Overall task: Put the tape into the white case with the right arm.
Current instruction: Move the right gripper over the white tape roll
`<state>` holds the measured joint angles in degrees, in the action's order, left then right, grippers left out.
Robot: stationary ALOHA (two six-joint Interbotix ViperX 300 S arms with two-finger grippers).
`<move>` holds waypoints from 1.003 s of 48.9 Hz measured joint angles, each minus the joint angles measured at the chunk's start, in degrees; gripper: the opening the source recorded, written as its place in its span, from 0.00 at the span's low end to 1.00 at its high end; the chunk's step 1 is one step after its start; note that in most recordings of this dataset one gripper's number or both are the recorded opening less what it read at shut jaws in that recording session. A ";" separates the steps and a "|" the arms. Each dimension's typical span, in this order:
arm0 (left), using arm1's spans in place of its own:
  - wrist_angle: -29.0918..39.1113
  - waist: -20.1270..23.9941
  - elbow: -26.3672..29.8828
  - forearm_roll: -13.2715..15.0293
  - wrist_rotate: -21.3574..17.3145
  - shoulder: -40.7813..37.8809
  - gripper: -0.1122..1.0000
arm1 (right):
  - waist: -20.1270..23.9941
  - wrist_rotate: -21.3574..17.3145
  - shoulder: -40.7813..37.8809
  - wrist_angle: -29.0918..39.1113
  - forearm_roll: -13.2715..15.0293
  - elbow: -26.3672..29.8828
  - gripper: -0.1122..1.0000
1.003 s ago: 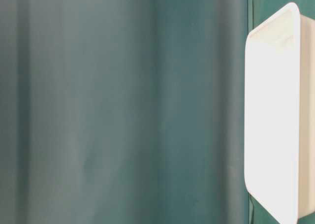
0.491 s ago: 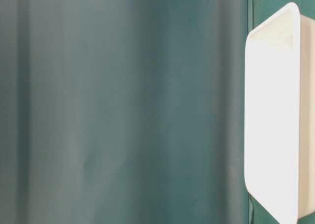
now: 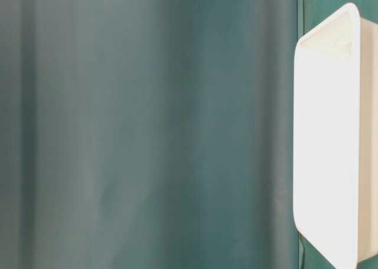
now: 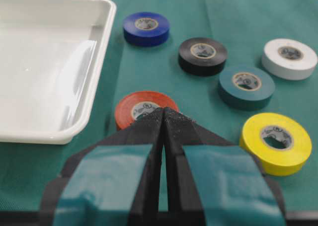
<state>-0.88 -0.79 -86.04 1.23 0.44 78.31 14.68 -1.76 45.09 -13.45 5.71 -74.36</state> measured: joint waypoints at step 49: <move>0.00 0.00 -0.62 0.00 0.18 0.09 0.11 | 4.48 -0.09 -40.69 -2.64 0.09 25.84 0.67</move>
<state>-0.88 -0.79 -86.66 1.23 0.62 78.40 19.16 -1.85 4.39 -16.08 5.80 -48.52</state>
